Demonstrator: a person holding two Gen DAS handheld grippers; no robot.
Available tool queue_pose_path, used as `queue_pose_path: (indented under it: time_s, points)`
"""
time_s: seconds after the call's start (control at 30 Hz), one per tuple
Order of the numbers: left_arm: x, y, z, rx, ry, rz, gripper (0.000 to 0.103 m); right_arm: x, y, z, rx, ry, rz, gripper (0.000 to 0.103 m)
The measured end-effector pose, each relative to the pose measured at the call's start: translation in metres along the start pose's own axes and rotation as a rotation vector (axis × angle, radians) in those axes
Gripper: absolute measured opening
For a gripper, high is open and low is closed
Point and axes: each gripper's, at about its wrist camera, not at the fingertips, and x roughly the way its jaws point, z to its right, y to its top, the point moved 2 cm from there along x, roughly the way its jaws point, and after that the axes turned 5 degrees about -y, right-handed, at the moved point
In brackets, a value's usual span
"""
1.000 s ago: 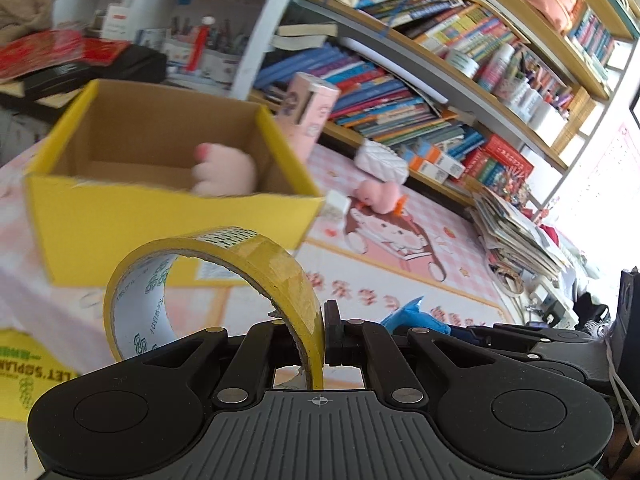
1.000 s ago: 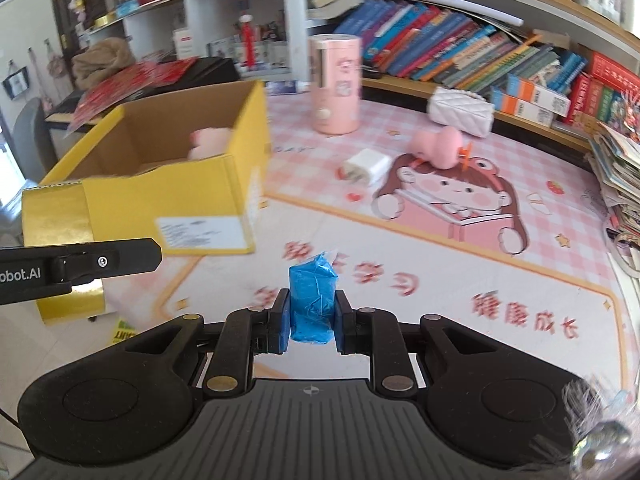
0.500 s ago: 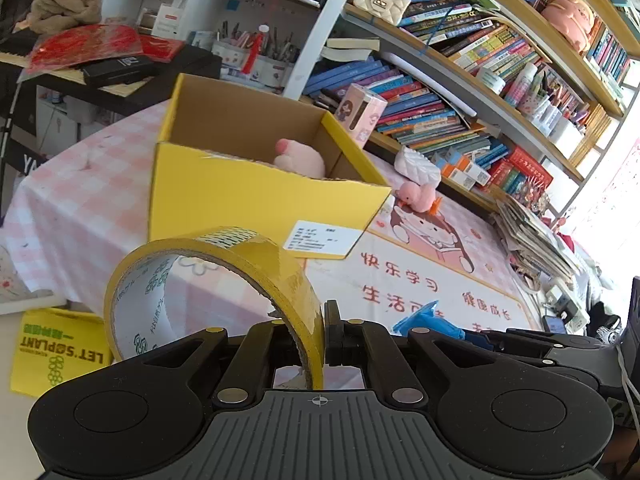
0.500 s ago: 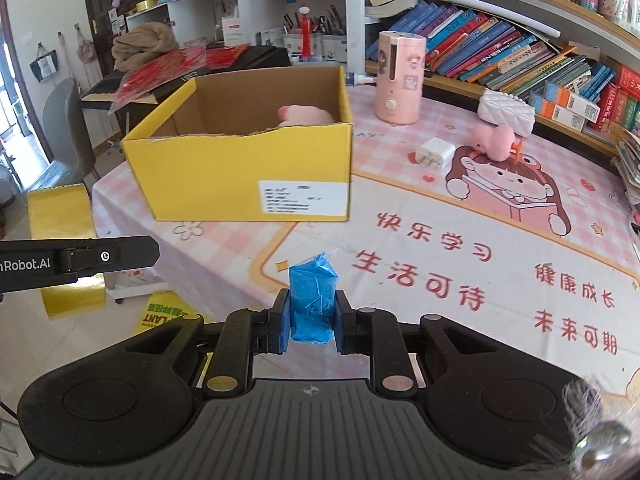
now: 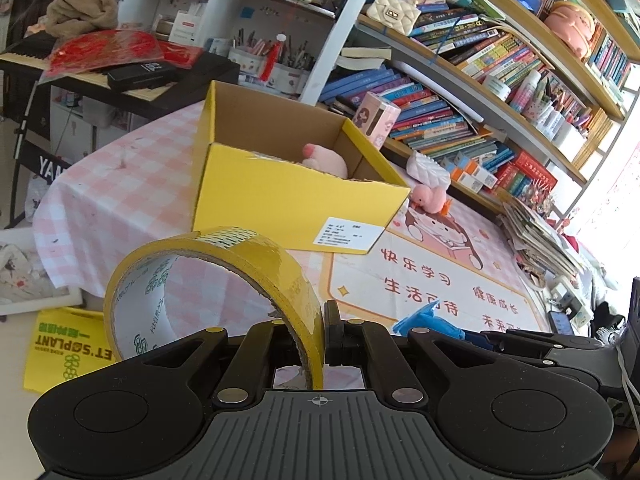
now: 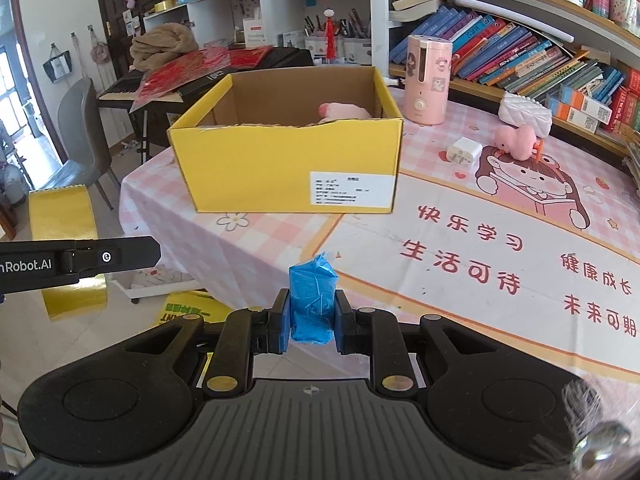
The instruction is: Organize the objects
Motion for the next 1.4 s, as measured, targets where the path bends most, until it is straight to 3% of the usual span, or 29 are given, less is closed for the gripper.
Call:
queue_pose_path:
  time_s: [0.83,1.1,1.4]
  points:
    - [-0.01,0.004,-0.009,-0.014,-0.027,0.024,0.004,0.001,0.001,-0.015,-0.017,-0.015,-0.018,0.019]
    - [-0.007,0.034,-0.005,0.012,-0.033,0.074,0.004,0.006,0.02,-0.01,-0.033,-0.017,0.028,0.019]
    - [0.012,0.084,0.0,0.058,-0.022,0.155,0.005,0.022,0.07,0.002,-0.033,-0.001,0.103,0.019]
